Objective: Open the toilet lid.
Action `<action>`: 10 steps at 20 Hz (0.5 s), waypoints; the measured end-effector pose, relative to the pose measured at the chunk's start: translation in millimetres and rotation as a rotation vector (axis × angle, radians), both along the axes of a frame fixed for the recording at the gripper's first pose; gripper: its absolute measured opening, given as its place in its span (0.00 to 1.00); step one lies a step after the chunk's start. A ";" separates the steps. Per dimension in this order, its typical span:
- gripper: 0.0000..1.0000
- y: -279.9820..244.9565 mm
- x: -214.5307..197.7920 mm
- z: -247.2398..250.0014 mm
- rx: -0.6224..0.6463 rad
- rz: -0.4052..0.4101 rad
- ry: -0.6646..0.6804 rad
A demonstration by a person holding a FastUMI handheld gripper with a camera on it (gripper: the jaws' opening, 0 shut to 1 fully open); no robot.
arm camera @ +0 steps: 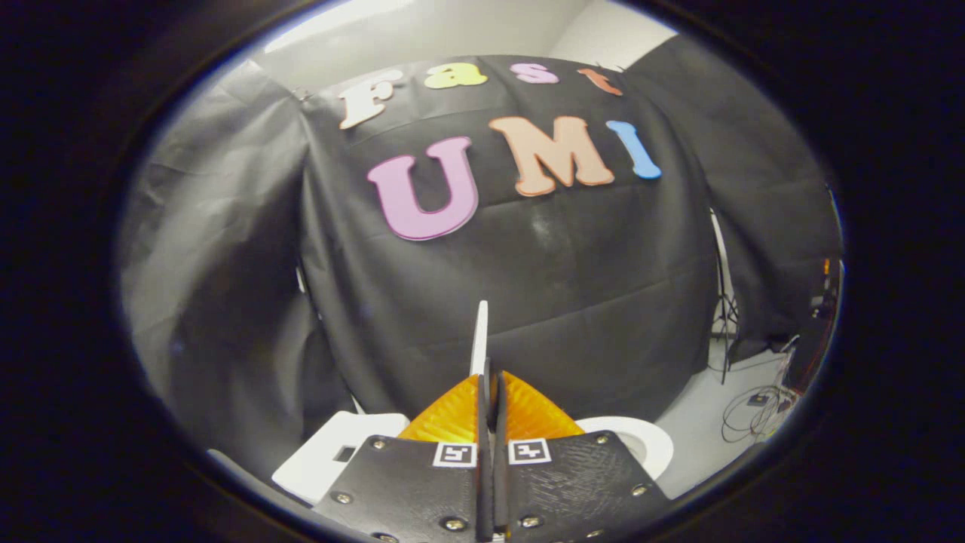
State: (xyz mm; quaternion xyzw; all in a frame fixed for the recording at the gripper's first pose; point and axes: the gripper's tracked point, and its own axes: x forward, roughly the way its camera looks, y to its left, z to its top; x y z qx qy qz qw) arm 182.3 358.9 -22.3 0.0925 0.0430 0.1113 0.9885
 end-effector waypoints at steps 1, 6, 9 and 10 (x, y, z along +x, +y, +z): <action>0.01 8.5 -3.1 2.5 -0.016 0.020 -0.014; 0.01 45.1 -17.1 11.0 -0.028 0.089 -0.064; 0.03 69.8 -26.1 14.3 -0.072 0.131 -0.086; 0.03 77.7 -29.2 15.0 -0.091 0.147 -0.093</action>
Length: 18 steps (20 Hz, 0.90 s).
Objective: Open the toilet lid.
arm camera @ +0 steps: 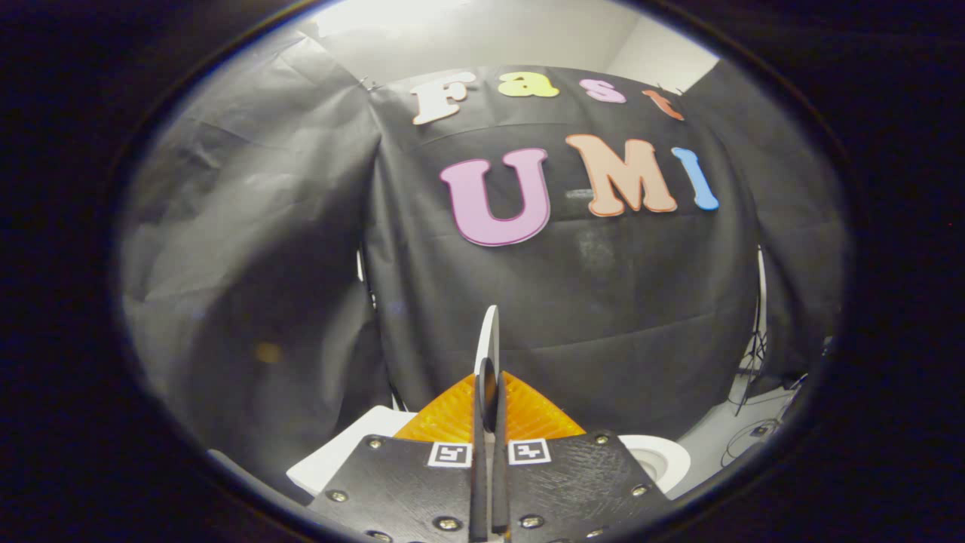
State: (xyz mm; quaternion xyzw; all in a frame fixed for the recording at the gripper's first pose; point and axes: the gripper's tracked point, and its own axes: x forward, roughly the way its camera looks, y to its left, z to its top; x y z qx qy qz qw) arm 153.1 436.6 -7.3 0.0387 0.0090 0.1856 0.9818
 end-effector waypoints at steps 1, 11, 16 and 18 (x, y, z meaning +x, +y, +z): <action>0.03 6.6 -2.2 0.1 -0.005 0.014 -0.004; 0.04 63.6 -24.7 1.1 0.004 0.122 -0.012; 0.04 88.9 -35.8 -2.8 -0.001 0.158 0.005; 0.04 99.8 -38.5 -4.2 -0.020 0.184 0.002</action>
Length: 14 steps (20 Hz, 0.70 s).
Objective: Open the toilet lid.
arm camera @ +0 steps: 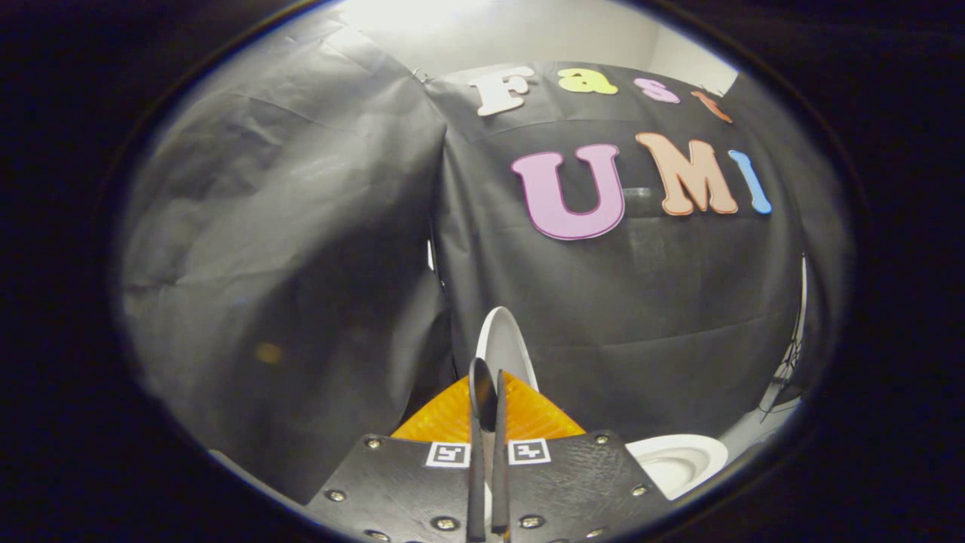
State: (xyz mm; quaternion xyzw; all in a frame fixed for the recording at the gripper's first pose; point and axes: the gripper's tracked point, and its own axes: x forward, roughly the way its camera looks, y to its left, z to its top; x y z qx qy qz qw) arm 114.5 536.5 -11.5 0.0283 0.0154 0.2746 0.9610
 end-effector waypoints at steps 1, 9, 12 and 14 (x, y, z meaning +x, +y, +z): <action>0.04 5.4 -1.1 -0.9 -0.007 0.014 0.001; 0.04 27.3 -9.6 -5.6 0.038 0.048 0.024; 0.04 36.7 -11.9 -8.7 0.035 0.079 0.024; 0.04 45.1 -15.8 -10.9 -0.002 0.097 0.021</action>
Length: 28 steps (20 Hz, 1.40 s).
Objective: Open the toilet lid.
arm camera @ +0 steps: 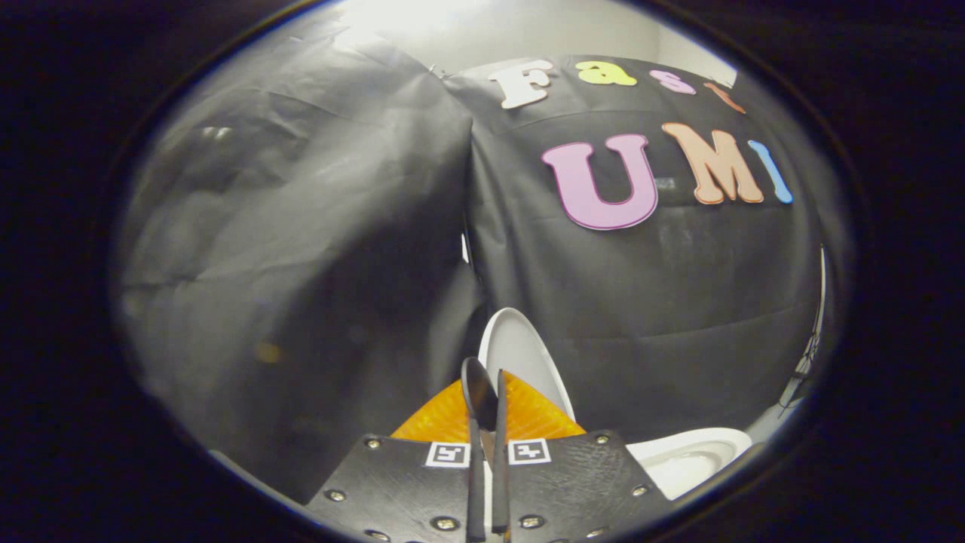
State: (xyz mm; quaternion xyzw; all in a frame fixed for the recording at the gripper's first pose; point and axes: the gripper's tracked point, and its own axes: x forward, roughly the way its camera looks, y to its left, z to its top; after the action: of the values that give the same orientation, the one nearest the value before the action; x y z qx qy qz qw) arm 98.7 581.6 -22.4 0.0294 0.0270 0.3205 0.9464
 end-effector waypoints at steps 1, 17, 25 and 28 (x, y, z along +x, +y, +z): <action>0.05 2.6 -0.7 -0.7 -0.027 0.005 -0.003; 0.04 -1.5 1.3 -2.5 0.017 0.019 0.034; 0.07 -6.3 3.6 -0.6 0.030 0.014 0.044; 0.08 -16.8 7.6 4.2 0.054 0.026 0.053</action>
State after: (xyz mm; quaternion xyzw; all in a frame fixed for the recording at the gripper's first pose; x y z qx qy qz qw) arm 106.4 564.8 -18.2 0.0632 0.0437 0.3326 0.9399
